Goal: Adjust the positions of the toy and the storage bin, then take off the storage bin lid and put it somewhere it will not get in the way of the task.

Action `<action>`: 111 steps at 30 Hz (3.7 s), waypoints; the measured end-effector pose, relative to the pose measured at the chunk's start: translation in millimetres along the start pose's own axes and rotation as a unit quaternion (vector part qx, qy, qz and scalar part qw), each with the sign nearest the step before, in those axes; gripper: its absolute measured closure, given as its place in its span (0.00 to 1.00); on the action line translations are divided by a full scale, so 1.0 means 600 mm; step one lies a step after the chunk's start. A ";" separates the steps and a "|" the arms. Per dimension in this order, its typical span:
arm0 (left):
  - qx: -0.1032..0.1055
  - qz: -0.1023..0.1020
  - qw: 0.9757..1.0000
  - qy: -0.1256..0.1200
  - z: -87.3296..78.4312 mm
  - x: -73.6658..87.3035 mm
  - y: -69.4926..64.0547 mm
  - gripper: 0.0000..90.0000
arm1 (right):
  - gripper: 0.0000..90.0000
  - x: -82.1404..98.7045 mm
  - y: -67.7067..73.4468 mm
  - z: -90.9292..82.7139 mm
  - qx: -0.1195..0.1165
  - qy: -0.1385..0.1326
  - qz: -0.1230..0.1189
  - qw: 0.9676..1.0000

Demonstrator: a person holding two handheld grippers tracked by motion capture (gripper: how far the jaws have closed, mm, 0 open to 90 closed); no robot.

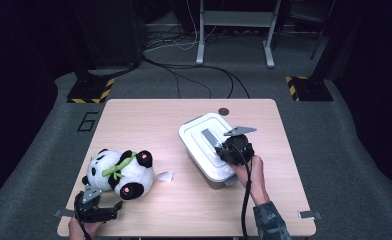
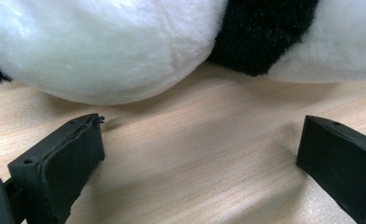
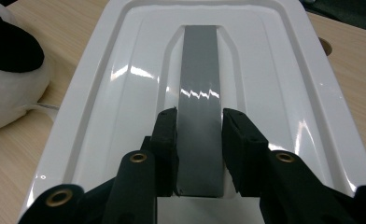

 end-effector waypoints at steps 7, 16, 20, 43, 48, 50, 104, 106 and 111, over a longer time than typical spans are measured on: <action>-0.001 0.000 1.000 0.000 0.000 0.000 0.000 0.00 | 0.74 -0.002 0.001 0.001 0.000 0.002 -0.004 1.000; 0.000 0.001 1.000 0.001 0.000 0.000 0.000 0.00 | 0.71 -0.014 0.000 0.012 -0.011 0.025 -0.019 0.999; 0.000 0.002 1.000 0.001 0.000 0.000 0.000 0.00 | 0.67 -0.028 0.002 0.026 -0.017 0.039 -0.026 0.999; 0.001 0.000 1.000 -0.002 0.000 0.000 -0.001 0.00 | 0.74 -0.057 0.025 0.060 -0.014 0.028 -0.031 0.999; 0.001 0.001 1.000 0.000 0.000 0.000 -0.001 0.00 | 0.74 -0.057 0.025 0.060 -0.007 0.024 -0.026 0.999; 0.001 0.001 1.000 0.001 0.000 0.000 -0.001 0.00 | 0.74 -0.057 0.025 0.060 -0.006 0.021 -0.022 1.000; -0.001 0.003 1.000 0.001 0.000 0.000 0.001 0.00 | 0.74 -0.121 -0.013 -0.054 0.025 -0.032 -0.025 0.999; 0.003 -0.002 1.000 -0.005 0.000 0.000 0.000 0.00 | 0.74 -0.122 -0.019 -0.061 0.031 -0.033 -0.028 0.999; -0.001 -0.002 1.000 -0.004 -0.001 0.000 0.001 0.00 | 0.74 -0.121 -0.036 -0.073 0.036 -0.040 -0.016 0.998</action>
Point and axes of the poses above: each handheld gripper's, and its own axes: z roughly forward along the jaws, x roughly out of its underside, y roughly to its left, the point moved 10 cm from there along z, roughly forward along the jaws, and after that the axes turned 3 degrees about z, right-handed, at the moved point
